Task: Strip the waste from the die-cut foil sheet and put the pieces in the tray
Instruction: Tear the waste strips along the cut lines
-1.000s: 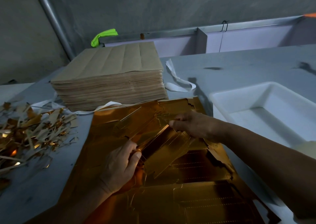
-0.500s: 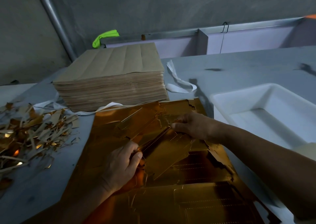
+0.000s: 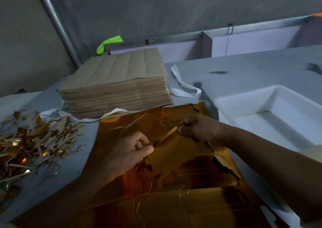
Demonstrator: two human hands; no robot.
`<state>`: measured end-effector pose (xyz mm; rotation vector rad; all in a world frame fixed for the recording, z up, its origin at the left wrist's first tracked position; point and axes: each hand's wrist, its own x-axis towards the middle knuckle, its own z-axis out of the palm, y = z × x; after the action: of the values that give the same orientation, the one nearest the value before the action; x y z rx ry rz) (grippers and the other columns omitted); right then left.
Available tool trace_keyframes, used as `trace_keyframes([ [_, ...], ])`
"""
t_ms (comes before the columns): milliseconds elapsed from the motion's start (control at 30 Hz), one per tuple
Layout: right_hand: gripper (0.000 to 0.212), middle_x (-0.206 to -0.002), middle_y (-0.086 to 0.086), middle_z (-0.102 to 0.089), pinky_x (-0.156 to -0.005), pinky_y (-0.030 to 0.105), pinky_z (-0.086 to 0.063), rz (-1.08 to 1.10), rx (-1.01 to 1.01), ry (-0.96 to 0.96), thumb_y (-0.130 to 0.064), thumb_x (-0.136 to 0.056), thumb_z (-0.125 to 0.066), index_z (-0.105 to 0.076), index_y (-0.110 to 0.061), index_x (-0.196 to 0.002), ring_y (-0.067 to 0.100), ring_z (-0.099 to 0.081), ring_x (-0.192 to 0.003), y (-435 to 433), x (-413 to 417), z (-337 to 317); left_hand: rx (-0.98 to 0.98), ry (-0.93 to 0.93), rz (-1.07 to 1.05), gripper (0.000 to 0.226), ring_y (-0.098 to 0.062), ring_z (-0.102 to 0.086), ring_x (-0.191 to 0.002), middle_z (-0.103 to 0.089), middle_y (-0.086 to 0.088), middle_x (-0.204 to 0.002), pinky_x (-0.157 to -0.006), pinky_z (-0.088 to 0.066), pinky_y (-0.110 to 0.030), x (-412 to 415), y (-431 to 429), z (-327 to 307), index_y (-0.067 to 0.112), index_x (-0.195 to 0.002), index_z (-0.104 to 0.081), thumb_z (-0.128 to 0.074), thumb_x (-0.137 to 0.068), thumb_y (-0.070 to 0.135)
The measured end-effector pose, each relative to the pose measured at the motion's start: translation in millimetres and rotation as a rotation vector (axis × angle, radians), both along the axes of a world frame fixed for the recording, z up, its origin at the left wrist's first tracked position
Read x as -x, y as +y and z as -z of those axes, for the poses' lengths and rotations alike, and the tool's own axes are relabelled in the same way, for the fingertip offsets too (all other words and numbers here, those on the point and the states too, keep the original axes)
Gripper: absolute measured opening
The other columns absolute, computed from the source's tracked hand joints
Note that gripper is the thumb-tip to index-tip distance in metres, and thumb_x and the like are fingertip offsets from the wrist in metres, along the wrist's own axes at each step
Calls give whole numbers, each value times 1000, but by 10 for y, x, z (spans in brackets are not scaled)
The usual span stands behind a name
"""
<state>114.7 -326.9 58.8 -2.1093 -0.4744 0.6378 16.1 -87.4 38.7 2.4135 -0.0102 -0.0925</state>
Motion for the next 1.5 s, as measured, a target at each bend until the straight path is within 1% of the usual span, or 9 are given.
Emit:
trace_keyframes([
  [133, 15, -96, 7, -64, -77, 37, -54, 41, -55, 22, -35, -97, -57, -62, -21, -95, 24, -63, -90, -33, 13, -23, 179, 96, -42, 13, -9, -68, -80, -68, 0, -94, -64, -50, -23, -31, -128, -41, 29, -100, -61, -69, -88, 29],
  [367, 26, -99, 7, -67, -84, 41, -53, 82, -54, 37, -48, -95, -56, -63, -23, -97, 25, -65, -94, -29, 30, -41, 274, 165, -3, 32, -16, -64, -111, -69, 1, -118, -99, -50, -44, -56, -264, 23, 16, -122, -63, -65, -92, 27],
  [533, 32, -98, 5, -64, -82, 37, -50, 138, -50, -6, -52, -99, -44, -59, -24, -100, 21, -62, -91, -43, 22, -39, 309, 151, 25, 20, 1, -68, -93, -72, 20, -92, -85, -52, -25, -83, -307, 63, 38, -109, -58, -61, -94, 24],
  [700, 24, -103, 8, -64, -78, 37, -55, 261, -127, -2, -41, -102, -44, -60, -25, -93, 24, -63, -94, -54, -28, -60, 317, 150, 21, 13, -5, -70, -93, -75, 12, -96, -83, -54, -28, -87, -295, 74, 30, -101, -65, -56, -97, 22],
  [833, 28, -94, 16, -67, -79, 48, -61, 367, -164, -37, -34, -103, -45, -61, -16, -89, 34, -70, -87, -56, -59, -75, 361, 98, -70, 11, 0, -70, -79, -75, 12, -87, -64, -50, -16, -159, -172, -48, 24, -100, -65, -54, -97, 22],
  [1000, 32, -80, 14, -64, -69, 44, -62, 465, -175, -46, -33, -104, -45, -60, -13, -85, 32, -69, -73, -73, -95, -93, 416, 62, -220, 15, -20, -65, -89, -72, -2, -96, -74, -45, -31, -263, 110, -142, 23, -107, -65, -54, -96, 25],
  [1200, 35, -67, 5, -63, -55, 25, -53, 57, -4, 17, -38, -102, -47, -60, -11, -84, 15, -64, -58, -67, -34, -26, 621, 41, -484, 14, -20, -51, -80, -57, -10, -97, -68, -43, -30, -483, 451, -127, 12, -108, -59, -55, -97, 20],
  [1333, 40, -72, 0, -66, -63, 23, -54, -246, 122, 3, -51, -94, -56, -68, -15, -80, 9, -64, -66, -46, 37, -12, 676, 38, -597, 18, -19, -54, -84, -57, -9, -102, -66, -44, -28, -634, 619, -100, 12, -112, -58, -59, -94, 18],
  [1500, 46, -74, -14, -68, -81, 32, -47, -273, 285, -157, -71, -84, -56, -68, -28, -70, -3, -61, -77, -24, 65, -15, 537, 66, -577, 11, -21, -58, -94, -61, -7, -103, -79, -45, -34, -787, 652, -33, 18, -103, -60, -59, -92, 14],
])
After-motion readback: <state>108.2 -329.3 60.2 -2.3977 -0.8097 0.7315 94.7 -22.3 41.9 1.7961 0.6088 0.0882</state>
